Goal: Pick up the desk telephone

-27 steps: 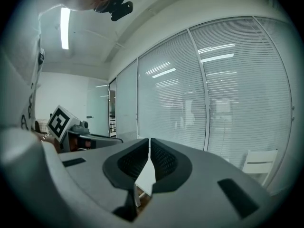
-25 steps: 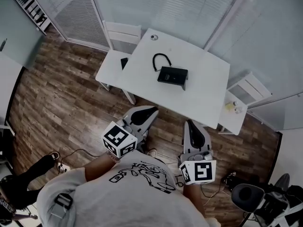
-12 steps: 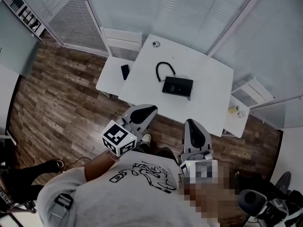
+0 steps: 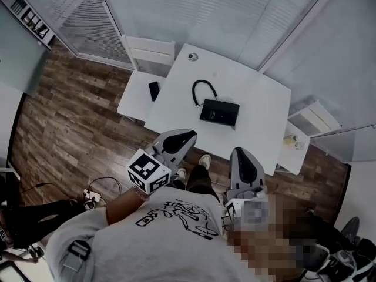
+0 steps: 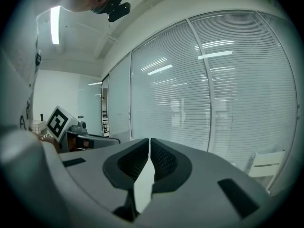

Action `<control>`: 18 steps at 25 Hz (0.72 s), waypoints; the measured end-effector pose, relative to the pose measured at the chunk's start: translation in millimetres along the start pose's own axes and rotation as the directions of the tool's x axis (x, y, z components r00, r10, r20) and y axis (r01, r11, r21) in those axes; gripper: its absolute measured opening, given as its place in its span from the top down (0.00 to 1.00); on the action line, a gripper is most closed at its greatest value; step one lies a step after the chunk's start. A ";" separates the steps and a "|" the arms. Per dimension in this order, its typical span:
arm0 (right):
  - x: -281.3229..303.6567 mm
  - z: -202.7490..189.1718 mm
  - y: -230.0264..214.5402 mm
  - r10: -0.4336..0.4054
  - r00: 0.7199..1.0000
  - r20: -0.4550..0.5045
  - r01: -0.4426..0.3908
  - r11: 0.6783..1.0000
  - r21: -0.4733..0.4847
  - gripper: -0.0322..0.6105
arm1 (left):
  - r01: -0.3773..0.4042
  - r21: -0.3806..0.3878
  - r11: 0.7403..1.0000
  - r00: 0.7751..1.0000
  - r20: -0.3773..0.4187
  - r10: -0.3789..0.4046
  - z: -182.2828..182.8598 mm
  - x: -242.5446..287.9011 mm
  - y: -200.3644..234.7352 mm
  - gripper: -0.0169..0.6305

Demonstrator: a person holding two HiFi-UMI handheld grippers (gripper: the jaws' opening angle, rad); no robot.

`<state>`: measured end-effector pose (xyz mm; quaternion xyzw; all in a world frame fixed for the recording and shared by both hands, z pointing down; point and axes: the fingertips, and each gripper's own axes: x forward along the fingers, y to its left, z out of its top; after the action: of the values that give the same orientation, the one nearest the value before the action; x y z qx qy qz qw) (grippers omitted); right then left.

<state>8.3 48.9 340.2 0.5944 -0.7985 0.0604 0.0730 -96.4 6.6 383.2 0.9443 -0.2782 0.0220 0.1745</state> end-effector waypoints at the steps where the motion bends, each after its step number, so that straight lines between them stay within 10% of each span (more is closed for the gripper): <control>1: 3.0 1.5 -5.1 0.002 1.000 0.002 -0.002 1.000 0.000 0.93 | -0.005 0.001 1.000 1.000 0.001 0.005 1.8 4.8 2.3 0.95; 18: 55.6 -0.4 -156.0 0.032 0.999 0.016 -0.033 0.999 0.009 0.93 | -0.038 0.005 0.999 0.999 0.000 0.038 14.6 160.7 8.4 0.95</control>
<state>142.1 -48.0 352.6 0.5822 -0.8084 0.0605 0.0627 34.0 -88.2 394.5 0.9392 -0.2961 0.0262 0.1719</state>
